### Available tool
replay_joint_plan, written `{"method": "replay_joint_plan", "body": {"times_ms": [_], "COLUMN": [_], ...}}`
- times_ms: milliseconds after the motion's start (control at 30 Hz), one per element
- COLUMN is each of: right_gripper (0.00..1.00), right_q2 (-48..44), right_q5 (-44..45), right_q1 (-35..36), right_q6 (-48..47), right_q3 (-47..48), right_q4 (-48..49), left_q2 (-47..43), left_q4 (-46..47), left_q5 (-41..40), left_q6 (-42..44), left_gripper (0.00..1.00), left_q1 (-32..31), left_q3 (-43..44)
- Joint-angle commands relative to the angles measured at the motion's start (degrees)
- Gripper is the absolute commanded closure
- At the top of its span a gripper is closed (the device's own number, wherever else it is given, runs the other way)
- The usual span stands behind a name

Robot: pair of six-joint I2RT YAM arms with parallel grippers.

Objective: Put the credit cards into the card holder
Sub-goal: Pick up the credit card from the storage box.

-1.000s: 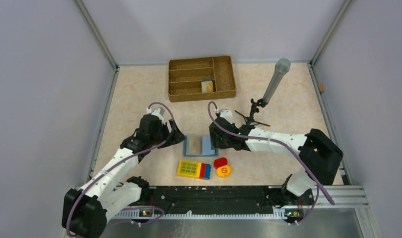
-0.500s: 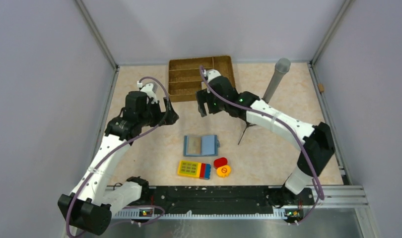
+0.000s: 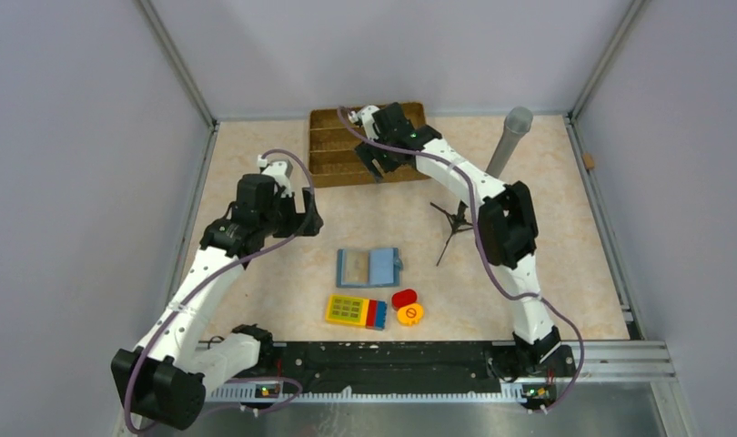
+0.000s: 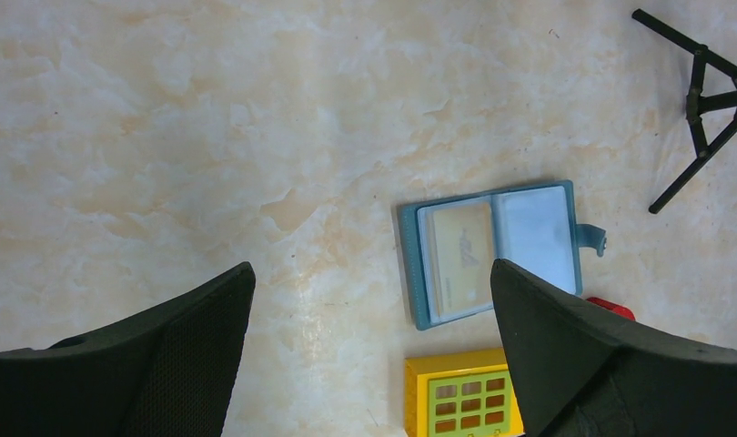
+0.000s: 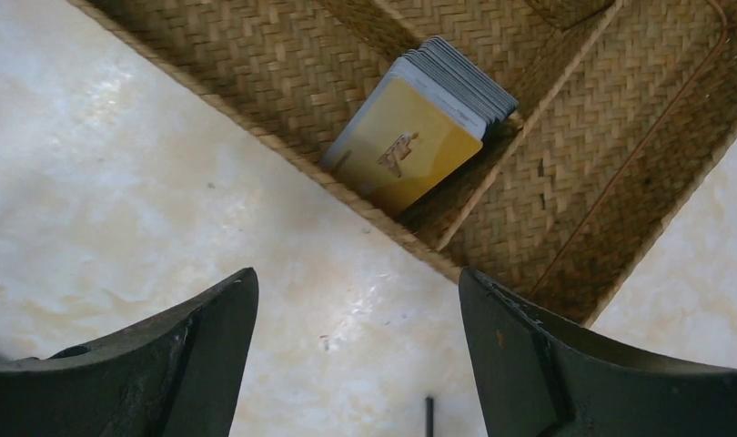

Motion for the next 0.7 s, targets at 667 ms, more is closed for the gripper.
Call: {"method": "replay_joint_plan", "body": {"times_ms": [667], "right_gripper": [0.26], "right_q2": [15.3], "right_q5": [-0.4], "right_q1": [-4.4], "right_q6": [-23.2], "right_q3": [16.3], "right_q4": [3.6], "left_q2": [1.9], "left_q4": [5.4], "left_q5": [3.8], "left_q6": [0.6], "left_gripper": [0.01], "left_q1": [2.9], "left_q3": [-1.8]}}
